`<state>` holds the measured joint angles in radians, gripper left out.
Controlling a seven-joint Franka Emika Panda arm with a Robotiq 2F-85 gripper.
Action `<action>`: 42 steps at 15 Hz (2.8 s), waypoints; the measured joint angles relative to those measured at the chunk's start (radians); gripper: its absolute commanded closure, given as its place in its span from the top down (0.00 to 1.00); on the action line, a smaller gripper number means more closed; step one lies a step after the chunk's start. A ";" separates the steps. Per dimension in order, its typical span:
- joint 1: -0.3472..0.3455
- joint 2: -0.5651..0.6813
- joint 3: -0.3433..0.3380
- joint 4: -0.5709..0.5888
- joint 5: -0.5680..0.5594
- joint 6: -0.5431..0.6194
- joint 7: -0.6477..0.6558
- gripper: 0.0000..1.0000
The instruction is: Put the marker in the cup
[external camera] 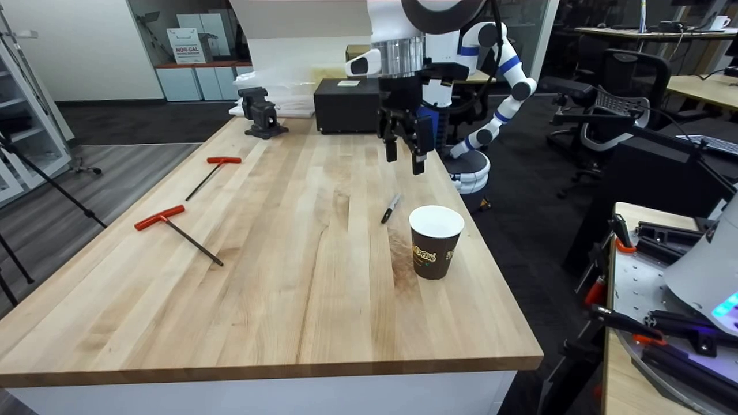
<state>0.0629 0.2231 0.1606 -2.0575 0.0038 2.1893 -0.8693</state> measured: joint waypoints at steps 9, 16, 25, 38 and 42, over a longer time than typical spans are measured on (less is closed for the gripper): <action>-0.042 0.003 0.000 -0.077 0.059 0.254 -0.285 1.00; -0.091 0.070 -0.023 -0.113 0.055 0.368 -0.547 1.00; -0.161 0.141 0.082 -0.283 0.062 0.785 -0.677 1.00; -0.152 0.176 0.087 -0.260 -0.061 0.737 -0.608 1.00; -0.076 0.198 0.047 -0.182 -0.103 0.635 -0.511 0.59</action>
<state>-0.0132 0.4207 0.2079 -2.2392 -0.0990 2.8245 -1.3808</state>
